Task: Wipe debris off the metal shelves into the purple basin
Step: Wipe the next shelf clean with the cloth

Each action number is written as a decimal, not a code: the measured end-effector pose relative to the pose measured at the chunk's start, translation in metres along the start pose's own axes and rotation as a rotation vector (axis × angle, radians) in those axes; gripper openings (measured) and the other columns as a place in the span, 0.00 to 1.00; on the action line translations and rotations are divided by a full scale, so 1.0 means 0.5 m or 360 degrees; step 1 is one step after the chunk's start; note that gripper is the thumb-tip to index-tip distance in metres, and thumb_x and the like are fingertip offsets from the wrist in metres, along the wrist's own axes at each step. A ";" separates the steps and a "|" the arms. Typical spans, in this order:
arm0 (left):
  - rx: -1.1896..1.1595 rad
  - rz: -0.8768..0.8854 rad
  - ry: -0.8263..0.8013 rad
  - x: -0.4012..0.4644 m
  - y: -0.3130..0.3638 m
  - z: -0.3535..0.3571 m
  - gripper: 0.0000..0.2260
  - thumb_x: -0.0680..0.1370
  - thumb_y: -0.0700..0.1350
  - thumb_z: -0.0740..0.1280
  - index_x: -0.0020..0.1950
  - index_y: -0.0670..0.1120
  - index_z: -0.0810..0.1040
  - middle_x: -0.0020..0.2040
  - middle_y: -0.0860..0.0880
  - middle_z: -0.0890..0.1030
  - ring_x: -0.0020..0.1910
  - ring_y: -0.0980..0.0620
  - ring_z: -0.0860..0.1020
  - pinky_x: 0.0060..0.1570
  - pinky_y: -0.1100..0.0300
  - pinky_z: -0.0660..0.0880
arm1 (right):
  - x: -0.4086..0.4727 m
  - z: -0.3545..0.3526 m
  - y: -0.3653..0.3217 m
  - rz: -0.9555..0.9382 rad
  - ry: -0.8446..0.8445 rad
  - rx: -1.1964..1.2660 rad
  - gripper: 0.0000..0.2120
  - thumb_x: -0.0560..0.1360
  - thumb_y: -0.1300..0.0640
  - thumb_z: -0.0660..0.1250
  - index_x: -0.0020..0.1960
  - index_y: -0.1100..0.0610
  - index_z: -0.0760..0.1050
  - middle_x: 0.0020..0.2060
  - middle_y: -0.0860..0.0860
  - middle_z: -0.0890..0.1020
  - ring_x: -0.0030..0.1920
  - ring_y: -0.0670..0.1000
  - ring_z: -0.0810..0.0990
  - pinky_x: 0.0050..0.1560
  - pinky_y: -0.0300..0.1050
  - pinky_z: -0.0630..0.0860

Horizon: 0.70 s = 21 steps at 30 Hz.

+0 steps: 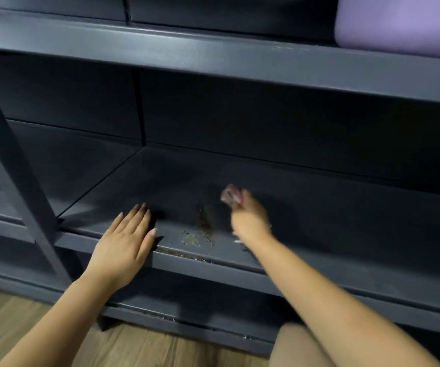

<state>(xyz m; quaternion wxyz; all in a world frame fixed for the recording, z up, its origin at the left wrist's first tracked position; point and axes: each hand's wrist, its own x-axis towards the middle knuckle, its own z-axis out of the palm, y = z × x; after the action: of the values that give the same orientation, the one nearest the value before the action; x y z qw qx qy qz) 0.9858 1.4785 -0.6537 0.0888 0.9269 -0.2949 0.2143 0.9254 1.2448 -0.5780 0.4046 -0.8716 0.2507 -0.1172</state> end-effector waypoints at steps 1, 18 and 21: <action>0.0010 -0.0005 -0.0014 -0.002 0.003 -0.004 0.35 0.82 0.59 0.38 0.70 0.34 0.66 0.71 0.41 0.67 0.70 0.47 0.63 0.70 0.63 0.43 | 0.012 -0.030 0.020 -0.0001 0.0109 -0.0109 0.10 0.80 0.59 0.56 0.59 0.52 0.71 0.59 0.55 0.78 0.59 0.57 0.77 0.56 0.47 0.71; 0.0053 -0.0078 -0.0040 -0.005 0.028 -0.013 0.31 0.84 0.57 0.42 0.64 0.39 0.77 0.64 0.43 0.78 0.63 0.42 0.76 0.64 0.55 0.59 | 0.107 0.049 -0.003 -0.0483 -0.0469 -0.0140 0.12 0.81 0.55 0.56 0.63 0.48 0.73 0.53 0.47 0.78 0.52 0.50 0.79 0.39 0.35 0.75; 0.0063 -0.0082 -0.0059 -0.004 0.030 -0.017 0.31 0.84 0.56 0.42 0.64 0.39 0.77 0.63 0.43 0.78 0.63 0.42 0.76 0.64 0.56 0.59 | 0.087 0.080 -0.027 -0.0512 -0.0748 0.0193 0.12 0.81 0.63 0.57 0.61 0.58 0.74 0.53 0.47 0.78 0.52 0.39 0.78 0.45 0.22 0.68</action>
<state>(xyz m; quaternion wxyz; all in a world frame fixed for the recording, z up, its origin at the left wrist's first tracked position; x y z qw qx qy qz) 0.9726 1.4700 -0.6467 0.0704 0.9396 -0.2682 0.2007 0.9832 1.2548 -0.5934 0.4793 -0.8776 0.0011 0.0105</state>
